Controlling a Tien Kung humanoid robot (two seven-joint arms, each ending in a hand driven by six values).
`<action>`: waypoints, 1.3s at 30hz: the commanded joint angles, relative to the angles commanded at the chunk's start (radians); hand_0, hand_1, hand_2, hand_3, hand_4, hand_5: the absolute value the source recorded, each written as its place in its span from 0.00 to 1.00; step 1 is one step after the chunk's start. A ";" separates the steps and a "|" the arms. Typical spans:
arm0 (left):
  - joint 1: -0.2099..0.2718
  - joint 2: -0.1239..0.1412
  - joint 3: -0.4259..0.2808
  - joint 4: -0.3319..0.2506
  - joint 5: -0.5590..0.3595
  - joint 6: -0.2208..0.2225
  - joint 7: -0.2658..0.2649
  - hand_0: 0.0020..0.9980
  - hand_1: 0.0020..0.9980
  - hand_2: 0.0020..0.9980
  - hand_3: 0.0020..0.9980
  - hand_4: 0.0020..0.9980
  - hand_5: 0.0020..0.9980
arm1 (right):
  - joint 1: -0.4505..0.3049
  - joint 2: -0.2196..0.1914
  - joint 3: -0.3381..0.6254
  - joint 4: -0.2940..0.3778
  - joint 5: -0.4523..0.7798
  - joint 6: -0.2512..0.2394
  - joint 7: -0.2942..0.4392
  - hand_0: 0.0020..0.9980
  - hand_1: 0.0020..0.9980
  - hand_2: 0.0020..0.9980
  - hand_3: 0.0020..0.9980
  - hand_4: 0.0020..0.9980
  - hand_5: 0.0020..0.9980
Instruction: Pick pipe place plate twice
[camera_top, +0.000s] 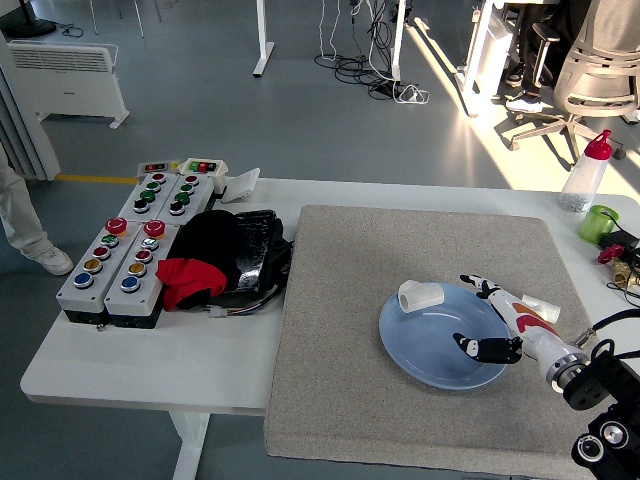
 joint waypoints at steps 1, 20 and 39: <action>0.000 0.000 0.000 0.000 0.000 0.000 0.000 0.59 0.58 0.58 0.48 0.41 1.00 | 0.000 0.000 0.003 -0.001 0.001 -0.003 0.000 1.00 0.90 1.00 0.97 0.80 0.39; -0.005 0.000 0.009 -0.001 -0.016 0.004 0.003 0.58 0.58 0.58 0.48 0.41 1.00 | 0.158 -0.120 -0.013 -0.272 -0.004 0.027 0.008 1.00 0.90 1.00 0.94 0.76 0.36; -0.004 0.000 0.014 -0.003 -0.020 0.005 0.005 0.59 0.58 0.58 0.49 0.41 1.00 | 0.297 -0.106 -0.196 -0.499 0.088 0.078 0.056 1.00 0.92 1.00 0.94 0.77 0.36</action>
